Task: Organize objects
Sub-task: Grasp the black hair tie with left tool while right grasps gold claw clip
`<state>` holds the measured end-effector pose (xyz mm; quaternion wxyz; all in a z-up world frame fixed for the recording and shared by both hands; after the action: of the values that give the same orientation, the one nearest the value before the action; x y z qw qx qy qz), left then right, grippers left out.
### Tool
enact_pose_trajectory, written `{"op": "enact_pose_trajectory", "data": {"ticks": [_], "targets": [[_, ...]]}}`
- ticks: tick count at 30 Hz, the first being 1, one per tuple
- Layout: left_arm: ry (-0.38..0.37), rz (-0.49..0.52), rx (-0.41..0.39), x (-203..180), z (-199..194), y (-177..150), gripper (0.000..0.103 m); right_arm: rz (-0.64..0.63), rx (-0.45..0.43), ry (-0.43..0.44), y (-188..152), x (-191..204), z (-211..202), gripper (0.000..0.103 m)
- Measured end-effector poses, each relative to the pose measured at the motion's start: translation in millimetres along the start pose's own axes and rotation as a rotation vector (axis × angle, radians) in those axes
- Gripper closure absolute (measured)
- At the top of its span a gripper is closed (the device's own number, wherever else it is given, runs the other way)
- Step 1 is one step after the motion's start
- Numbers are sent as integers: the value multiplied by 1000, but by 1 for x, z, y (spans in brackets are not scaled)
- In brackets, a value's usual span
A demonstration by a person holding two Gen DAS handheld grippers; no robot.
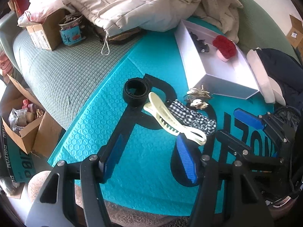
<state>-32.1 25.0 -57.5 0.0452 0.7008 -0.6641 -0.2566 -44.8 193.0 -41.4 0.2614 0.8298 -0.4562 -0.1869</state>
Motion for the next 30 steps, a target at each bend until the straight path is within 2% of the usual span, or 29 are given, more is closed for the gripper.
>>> {"op": "enact_pose_trajectory", "data": {"ticks": [9,25,30], "targets": [[16,-30,17,14,22,16,45,38,31,5,7,-12,25,46],[44,-19,17,36,51,55,45,74,61,-6,28,-17,61,46],[24,-28,25,44,59,60,45,80,82,-4,29,-18,71,46]]}}
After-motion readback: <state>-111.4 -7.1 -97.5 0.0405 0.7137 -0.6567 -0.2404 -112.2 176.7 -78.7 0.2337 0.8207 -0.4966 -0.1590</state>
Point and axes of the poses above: each gripper's, at about its wrist camera, not at the fingertips, and z roughly the way its jaws point, x to its left, y to its top, the point moved 1 cm from there along z, roughly the way its jaws point, and after that the axes turned 7 degrees about -y, right-handed, at the moved point
